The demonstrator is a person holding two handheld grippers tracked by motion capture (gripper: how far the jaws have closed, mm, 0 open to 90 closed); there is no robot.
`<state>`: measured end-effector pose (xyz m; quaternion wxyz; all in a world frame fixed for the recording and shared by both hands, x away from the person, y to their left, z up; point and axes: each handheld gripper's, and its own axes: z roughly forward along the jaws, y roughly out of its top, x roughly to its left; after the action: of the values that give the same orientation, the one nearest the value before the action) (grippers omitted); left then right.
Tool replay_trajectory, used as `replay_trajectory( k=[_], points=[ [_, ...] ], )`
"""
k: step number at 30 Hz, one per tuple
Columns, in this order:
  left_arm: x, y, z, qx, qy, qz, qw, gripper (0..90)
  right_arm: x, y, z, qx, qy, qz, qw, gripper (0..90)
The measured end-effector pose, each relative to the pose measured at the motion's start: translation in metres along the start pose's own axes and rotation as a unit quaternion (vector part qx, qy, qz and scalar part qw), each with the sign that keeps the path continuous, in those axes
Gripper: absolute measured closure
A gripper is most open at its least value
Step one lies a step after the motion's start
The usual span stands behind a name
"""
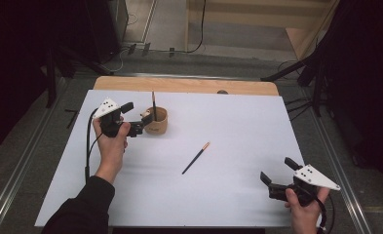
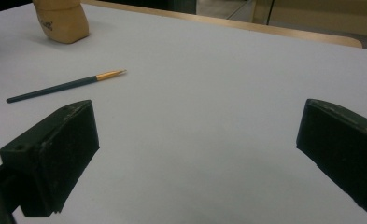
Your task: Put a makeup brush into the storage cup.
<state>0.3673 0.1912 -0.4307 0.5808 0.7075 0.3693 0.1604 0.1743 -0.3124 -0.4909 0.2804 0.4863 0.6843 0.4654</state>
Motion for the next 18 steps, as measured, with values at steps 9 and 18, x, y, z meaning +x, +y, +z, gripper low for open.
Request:
replay_trajectory(
  k=[9, 18],
  points=[
    [-0.008, -0.012, -0.015, 0.012, -0.003, 0.019, 0.9997, 0.0, 0.001, 0.001, -0.001, -0.006, 0.006, -0.006, 0.9999, 0.0],
    [-0.011, -0.027, -0.034, 0.009, -0.001, 0.017, 0.9998, 0.0, 0.0, -0.001, -0.004, -0.006, 0.003, -0.004, 1.0, 0.0]
  ],
)
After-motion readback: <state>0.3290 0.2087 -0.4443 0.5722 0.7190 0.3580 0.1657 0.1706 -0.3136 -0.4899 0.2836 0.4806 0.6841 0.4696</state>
